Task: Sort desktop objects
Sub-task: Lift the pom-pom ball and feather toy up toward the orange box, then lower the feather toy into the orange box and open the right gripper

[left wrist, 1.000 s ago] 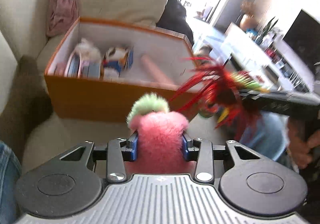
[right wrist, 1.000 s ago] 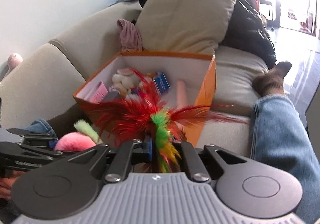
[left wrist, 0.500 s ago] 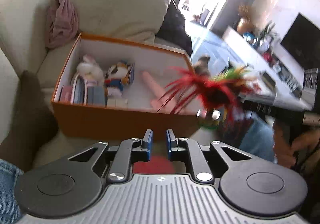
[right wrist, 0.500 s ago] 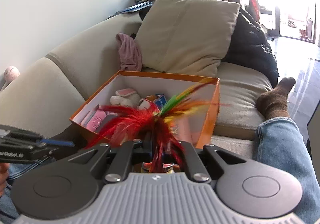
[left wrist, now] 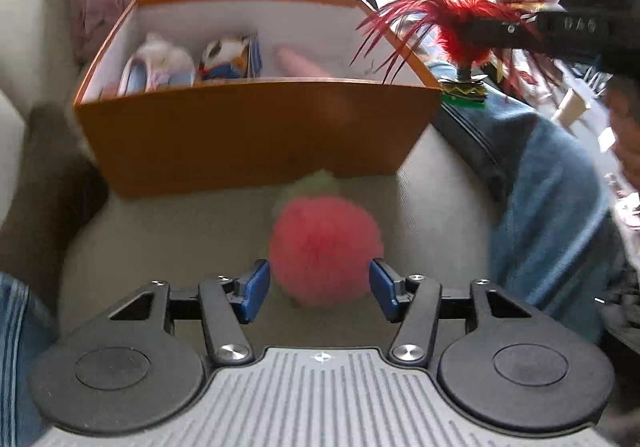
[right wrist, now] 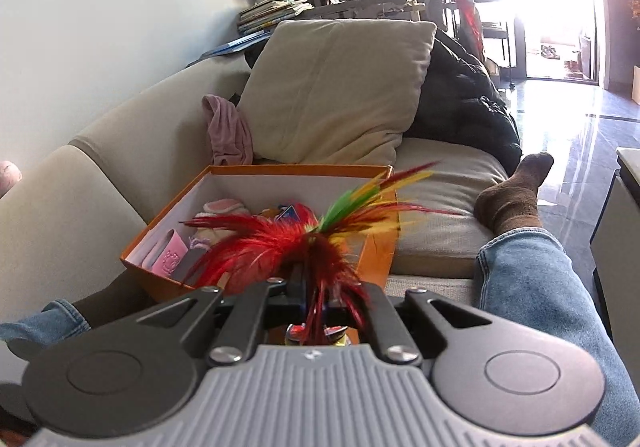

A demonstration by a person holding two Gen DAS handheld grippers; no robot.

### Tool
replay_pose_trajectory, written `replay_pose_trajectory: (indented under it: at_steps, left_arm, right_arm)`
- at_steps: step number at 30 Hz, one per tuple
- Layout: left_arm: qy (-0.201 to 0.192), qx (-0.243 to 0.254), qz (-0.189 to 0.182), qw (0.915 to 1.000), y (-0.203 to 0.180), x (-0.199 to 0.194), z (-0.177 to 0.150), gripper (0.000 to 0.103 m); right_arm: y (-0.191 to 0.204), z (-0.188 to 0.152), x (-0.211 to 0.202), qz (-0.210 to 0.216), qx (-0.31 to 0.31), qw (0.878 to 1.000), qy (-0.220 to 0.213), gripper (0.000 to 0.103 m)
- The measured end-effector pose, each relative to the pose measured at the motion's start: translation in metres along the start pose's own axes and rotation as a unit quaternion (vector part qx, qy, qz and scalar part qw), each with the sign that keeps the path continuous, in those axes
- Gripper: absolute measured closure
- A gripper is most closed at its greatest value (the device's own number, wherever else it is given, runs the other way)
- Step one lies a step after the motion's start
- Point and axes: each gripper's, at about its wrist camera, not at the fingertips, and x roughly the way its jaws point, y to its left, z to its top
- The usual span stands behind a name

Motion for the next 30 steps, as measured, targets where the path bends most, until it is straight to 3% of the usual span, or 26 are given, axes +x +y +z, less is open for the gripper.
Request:
replay_pose_trajectory:
  at_steps: [12, 20, 30]
  left_arm:
    - [0.033, -0.001, 0.03, 0.999, -0.011, 0.066, 0.005, 0.036]
    - [0.033, -0.013, 0.043, 0.9984, -0.01, 0.082, 0.005, 0.036]
    - [0.019, -0.021, 0.039, 0.9988, -0.001, 0.077, 0.005, 0.045]
  right_arm:
    - [-0.005, 0.034, 0.01, 0.003, 0.0, 0.999, -0.041, 0.099]
    - [-0.001, 0.061, 0.082, -0.023, -0.03, 0.999, -0.015, 0.099]
    - [-0.016, 0.068, 0.157, -0.06, -0.019, 0.998, 0.031, 0.099]
